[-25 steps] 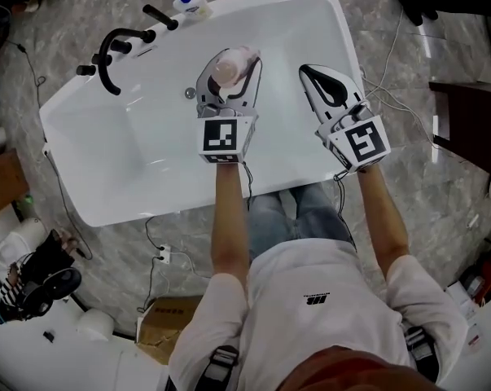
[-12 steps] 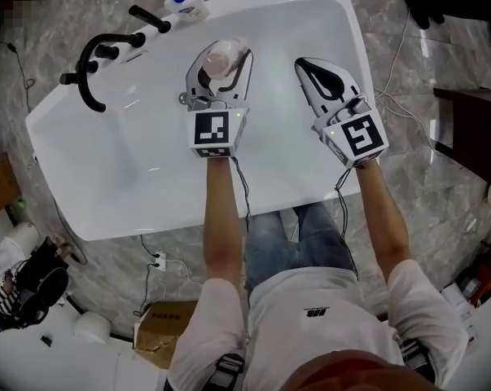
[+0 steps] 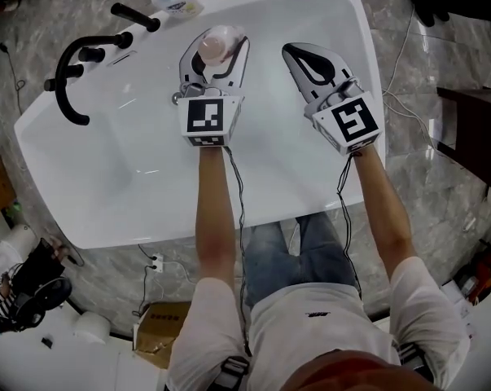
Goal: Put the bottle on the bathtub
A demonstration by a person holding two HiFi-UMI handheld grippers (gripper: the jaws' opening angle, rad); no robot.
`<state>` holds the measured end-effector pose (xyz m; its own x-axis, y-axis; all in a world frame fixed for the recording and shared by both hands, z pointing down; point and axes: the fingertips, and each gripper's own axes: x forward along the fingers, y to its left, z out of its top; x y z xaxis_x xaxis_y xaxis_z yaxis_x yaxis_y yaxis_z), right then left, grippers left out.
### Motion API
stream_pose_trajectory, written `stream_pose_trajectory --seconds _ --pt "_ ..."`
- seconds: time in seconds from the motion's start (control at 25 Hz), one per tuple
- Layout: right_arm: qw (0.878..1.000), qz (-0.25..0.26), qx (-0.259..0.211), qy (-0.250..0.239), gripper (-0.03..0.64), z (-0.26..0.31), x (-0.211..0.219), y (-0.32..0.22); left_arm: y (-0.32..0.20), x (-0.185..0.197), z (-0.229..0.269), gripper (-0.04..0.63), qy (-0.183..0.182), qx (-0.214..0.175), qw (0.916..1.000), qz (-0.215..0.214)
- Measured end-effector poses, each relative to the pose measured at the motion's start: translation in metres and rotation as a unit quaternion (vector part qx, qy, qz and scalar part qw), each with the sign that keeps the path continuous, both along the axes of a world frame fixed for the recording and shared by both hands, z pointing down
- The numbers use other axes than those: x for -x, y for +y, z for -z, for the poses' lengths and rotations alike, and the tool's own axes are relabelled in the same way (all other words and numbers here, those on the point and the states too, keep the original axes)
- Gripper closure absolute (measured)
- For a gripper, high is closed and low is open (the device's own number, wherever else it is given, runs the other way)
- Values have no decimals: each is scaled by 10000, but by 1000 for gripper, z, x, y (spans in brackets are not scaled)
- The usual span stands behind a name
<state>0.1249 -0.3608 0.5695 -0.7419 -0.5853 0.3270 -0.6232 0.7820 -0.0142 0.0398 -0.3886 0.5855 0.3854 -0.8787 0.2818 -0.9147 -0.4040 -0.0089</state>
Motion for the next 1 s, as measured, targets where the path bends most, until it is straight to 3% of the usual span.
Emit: stream_pose_trajectory --seconds 0.6,1.0 --pt "9999 85 -141 13 621 -40 12 -57 -62 5 -43 371 -142 -100 9998 44" --pt "9987 272 -338 261 621 -75 34 -95 -98 17 -84 371 -26 -23 9996 272"
